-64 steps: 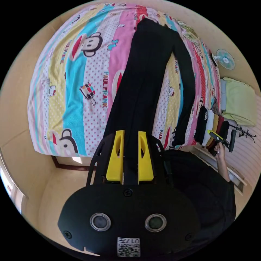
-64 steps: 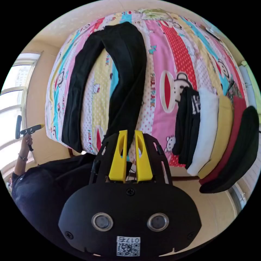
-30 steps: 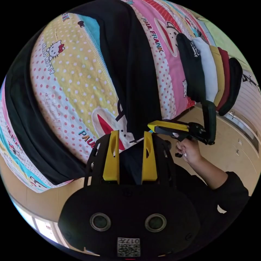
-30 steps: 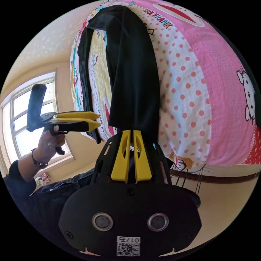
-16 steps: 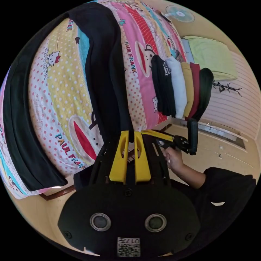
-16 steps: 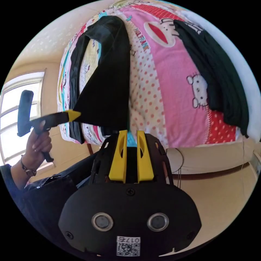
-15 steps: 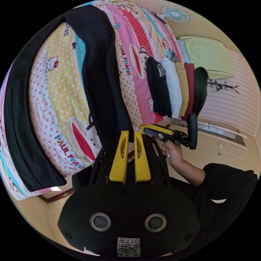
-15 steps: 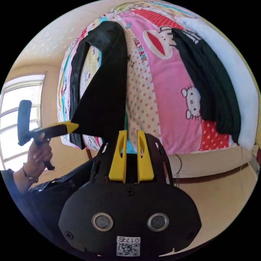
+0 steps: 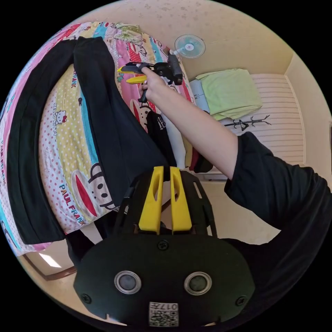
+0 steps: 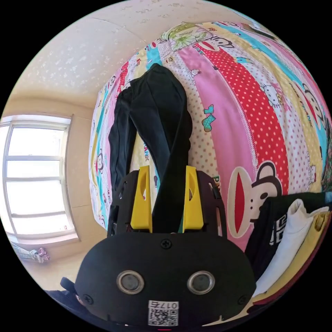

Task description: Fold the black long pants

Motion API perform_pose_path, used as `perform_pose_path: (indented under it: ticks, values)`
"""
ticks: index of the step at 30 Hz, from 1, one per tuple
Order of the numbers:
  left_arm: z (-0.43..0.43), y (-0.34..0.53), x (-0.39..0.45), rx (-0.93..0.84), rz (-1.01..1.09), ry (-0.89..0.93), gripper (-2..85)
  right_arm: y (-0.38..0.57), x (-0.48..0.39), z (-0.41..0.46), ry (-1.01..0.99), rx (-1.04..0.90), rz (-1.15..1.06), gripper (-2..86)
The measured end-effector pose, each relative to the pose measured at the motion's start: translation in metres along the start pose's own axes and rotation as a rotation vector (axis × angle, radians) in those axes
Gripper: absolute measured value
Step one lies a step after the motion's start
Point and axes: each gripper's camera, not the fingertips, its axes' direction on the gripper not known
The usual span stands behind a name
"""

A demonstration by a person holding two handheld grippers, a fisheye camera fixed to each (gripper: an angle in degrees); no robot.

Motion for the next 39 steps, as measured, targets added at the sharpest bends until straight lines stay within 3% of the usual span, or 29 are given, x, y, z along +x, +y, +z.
perform_pose_path:
  ticks: [11,16,21,26,31,33,36,39]
  values:
    - [-0.082,0.095,-0.068,0.186,0.022,0.267,4.0,-0.064,-0.084,0.082,0.306,-0.022,-0.065,10.7]
    - [-0.134,0.146,-0.141,0.264,-0.044,0.391,4.0,-0.052,-0.149,0.074,0.27,0.114,-0.149,3.7]
    - [-0.199,0.229,-0.256,0.417,-0.214,0.592,4.0,-0.045,-0.29,0.111,0.303,0.154,-0.31,2.6]
    - [-0.226,0.311,-0.373,0.534,-0.468,0.683,4.0,-0.04,-0.398,0.209,0.314,0.12,-0.28,2.6]
    - [-0.266,0.364,-0.455,0.617,-0.554,0.576,4.0,-0.031,-0.461,0.311,0.397,0.096,-0.224,3.5]
    - [-0.273,0.379,-0.492,0.636,-0.587,0.551,4.0,-0.024,-0.486,0.35,0.538,0.088,-0.264,4.6]
    - [-0.272,0.389,-0.527,0.612,-0.617,0.499,4.0,0.001,-0.512,0.365,0.679,0.174,-0.347,6.9]
    - [-0.261,0.392,-0.547,0.491,-0.656,0.418,4.2,0.051,-0.523,0.347,0.67,0.235,-0.494,8.3]
